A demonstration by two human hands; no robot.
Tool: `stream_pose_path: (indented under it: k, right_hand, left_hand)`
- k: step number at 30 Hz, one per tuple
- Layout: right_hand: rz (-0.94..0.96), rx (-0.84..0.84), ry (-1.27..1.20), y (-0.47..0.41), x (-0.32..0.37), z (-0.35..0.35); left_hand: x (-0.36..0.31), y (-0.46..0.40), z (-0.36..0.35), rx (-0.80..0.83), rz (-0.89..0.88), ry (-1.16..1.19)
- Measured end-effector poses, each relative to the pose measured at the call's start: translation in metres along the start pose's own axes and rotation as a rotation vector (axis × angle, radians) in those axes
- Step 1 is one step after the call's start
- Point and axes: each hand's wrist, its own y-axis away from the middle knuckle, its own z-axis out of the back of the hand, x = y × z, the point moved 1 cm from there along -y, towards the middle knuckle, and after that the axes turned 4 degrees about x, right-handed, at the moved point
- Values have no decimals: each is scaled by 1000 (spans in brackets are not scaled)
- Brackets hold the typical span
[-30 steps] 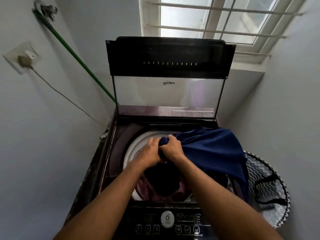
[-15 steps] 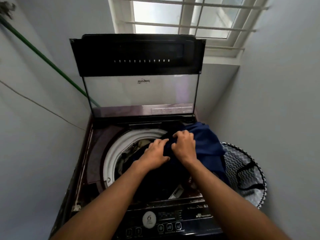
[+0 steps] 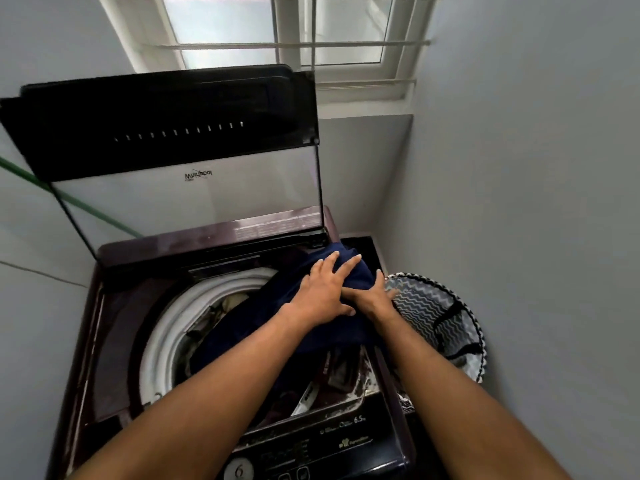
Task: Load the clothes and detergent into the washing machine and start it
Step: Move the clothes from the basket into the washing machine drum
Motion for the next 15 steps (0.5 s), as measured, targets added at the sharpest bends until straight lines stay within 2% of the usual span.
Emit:
stream_pose_path:
  k: [5, 10, 15]
  right_hand:
    - [65, 140, -235, -16, -6, -4]
    - [70, 175, -155, -10, 1, -1]
    - [28, 96, -88, -34, -4, -11]
  left_hand:
    - [-4, -23, 8, 204, 87, -63]
    - [-13, -33, 18, 245, 120, -164]
    - [-17, -36, 22, 271, 128, -206]
